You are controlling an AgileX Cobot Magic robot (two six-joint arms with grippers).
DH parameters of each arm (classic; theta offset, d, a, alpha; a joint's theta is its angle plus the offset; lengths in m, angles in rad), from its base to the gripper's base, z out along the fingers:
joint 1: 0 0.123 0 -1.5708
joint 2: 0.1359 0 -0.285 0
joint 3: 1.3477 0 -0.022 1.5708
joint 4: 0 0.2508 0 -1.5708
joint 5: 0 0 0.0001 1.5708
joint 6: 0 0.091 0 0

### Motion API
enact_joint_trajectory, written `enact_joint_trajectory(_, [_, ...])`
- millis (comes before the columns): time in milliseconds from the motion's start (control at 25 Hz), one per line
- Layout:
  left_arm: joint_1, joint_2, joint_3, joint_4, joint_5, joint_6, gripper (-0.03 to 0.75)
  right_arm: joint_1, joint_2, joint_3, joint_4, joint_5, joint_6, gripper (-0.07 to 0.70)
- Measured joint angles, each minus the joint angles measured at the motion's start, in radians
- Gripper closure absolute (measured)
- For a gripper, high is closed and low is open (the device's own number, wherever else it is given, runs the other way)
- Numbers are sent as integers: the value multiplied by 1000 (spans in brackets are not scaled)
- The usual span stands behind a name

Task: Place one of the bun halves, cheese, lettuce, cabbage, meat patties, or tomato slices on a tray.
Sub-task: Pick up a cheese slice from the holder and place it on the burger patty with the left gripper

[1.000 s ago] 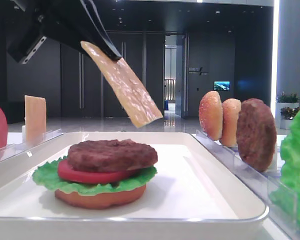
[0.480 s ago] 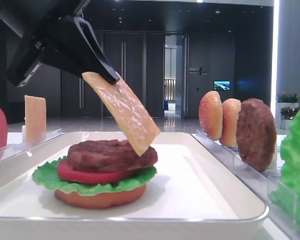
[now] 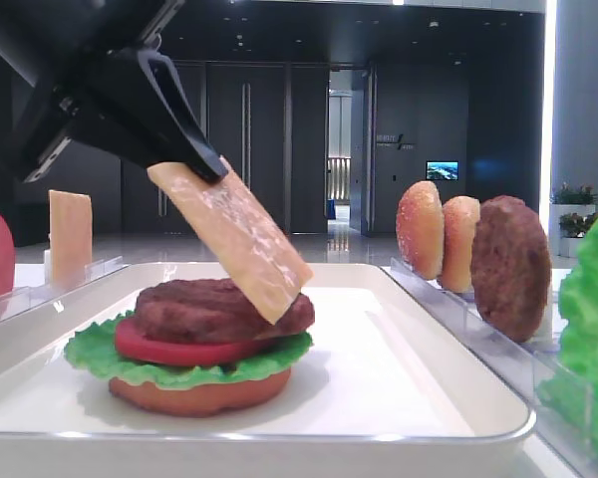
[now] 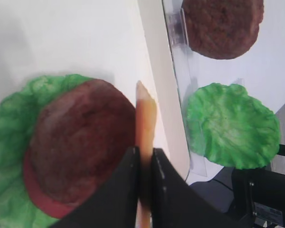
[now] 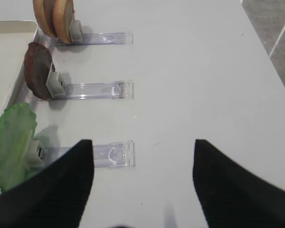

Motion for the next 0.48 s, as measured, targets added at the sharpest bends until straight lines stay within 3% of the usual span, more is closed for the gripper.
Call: enact_joint_trajectory(480, [0,-3,0,78,-8,-61,684,0,0,0,0,0,0,200])
